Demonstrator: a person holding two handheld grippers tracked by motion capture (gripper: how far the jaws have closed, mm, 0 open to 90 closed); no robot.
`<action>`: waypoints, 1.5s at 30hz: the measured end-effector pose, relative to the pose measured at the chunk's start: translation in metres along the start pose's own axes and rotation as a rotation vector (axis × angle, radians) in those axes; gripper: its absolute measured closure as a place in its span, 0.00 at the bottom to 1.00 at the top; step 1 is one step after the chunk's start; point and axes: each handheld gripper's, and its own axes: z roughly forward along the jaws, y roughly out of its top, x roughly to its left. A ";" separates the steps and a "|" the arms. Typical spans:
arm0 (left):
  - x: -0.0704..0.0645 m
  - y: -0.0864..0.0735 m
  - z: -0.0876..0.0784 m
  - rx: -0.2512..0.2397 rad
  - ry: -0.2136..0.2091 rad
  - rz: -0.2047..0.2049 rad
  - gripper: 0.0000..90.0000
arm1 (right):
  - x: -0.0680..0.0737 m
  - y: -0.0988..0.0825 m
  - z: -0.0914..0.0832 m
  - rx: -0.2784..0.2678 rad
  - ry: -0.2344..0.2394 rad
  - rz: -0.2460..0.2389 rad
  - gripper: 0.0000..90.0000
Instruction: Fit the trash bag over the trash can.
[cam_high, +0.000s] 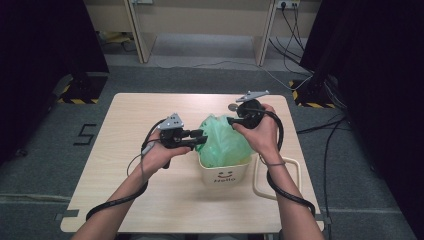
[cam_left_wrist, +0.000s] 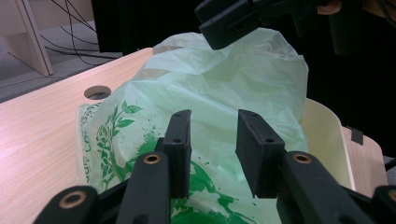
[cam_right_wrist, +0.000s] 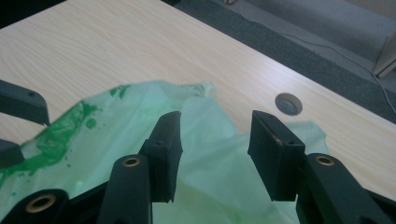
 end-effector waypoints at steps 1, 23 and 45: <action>0.000 0.000 0.000 0.000 0.000 -0.001 0.72 | 0.002 0.002 0.001 -0.001 0.000 -0.005 0.59; 0.003 -0.003 -0.003 -0.002 0.010 -0.005 0.70 | 0.008 -0.003 0.019 0.100 0.034 -0.021 1.00; -0.004 0.014 -0.003 -0.048 -0.007 -0.037 0.52 | 0.041 -0.025 -0.030 -0.063 0.240 -0.055 1.00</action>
